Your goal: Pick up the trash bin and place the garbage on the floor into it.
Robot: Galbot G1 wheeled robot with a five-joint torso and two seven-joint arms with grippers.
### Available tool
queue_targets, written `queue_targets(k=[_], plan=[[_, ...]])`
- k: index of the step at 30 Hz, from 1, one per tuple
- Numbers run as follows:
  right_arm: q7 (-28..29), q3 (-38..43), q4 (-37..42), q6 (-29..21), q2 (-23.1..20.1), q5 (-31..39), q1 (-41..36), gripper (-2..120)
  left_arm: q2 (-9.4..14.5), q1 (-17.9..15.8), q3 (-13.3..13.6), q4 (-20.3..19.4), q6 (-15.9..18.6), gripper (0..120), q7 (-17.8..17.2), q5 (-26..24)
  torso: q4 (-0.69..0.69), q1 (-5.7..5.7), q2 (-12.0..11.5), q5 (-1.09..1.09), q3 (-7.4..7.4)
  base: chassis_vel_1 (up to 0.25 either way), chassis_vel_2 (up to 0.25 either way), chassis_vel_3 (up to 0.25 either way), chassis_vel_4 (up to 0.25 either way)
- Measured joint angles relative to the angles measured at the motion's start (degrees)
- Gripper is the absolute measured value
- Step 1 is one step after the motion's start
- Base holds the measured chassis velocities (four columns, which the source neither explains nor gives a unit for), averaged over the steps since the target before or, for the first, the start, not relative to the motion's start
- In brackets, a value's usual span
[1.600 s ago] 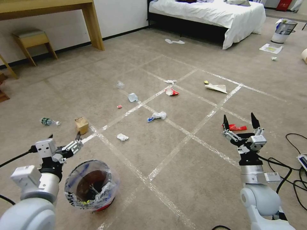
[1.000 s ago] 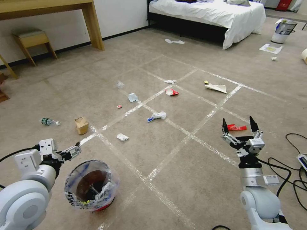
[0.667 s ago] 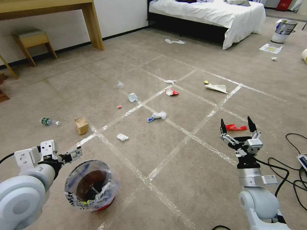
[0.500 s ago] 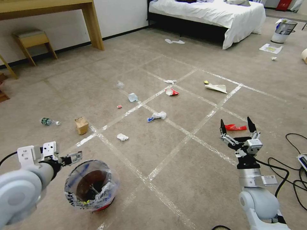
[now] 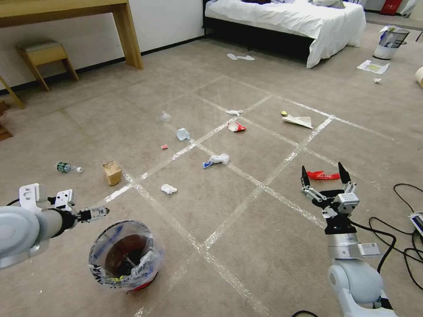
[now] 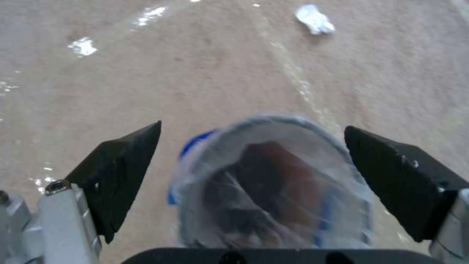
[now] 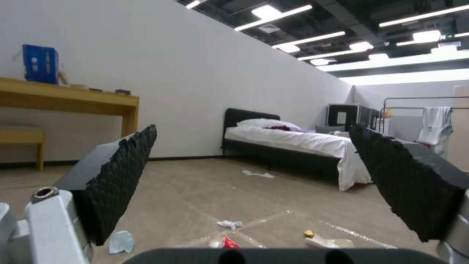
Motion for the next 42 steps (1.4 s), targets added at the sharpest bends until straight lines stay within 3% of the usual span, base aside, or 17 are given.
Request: queue_targets(k=[11,17,20,22,29,42], plan=[[-0.3,-0.5,-1.8,0.4,-0.2,0.3,1.3,100,-0.6,-0.3,-0.4,7.0,-0.1,98,0.2,5.6,0.0,0.0,0.0,0.0,0.0,0.0,0.0,0.0,0.0],[-0.3,-0.9,-2.3,0.4,-0.1,0.3,1.9,100,-2.9,-0.1,1.0,9.3,-0.2,98,1.9,8.7,-0.01,0.0,0.0,0.01,-0.01,0.0,0.0,0.0,0.0],[-0.3,-2.2,-3.1,0.2,-0.5,0.5,3.2,100,-6.5,1.3,2.2,10.6,-0.2,98,3.1,12.5,0.02,0.0,0.0,0.01,-0.01,0.0,0.0,0.0,0.0],[-0.3,-2.5,-3.5,0.2,-0.7,0.7,3.7,100,-7.6,1.7,2.8,11.1,-0.2,98,3.4,13.6,0.02,0.0,0.0,-0.01,-0.01,0.0,0.0,0.0,0.0],[-0.3,-3.5,-4.0,0.2,-0.6,0.9,4.4,100,-10.9,3.2,5.7,9.1,-0.2,98,4.0,17.8,-0.02,0.0,0.0,0.01,-0.01,0.0,0.0,0.0,0.0],[-0.7,-2.6,-3.3,0.9,-0.9,1.3,3.3,100,-12.1,2.6,10.6,8.9,-0.3,98,4.0,20.5,-0.01,0.0,0.0,0.01,-0.01,0.0,0.0,0.0,0.0]])
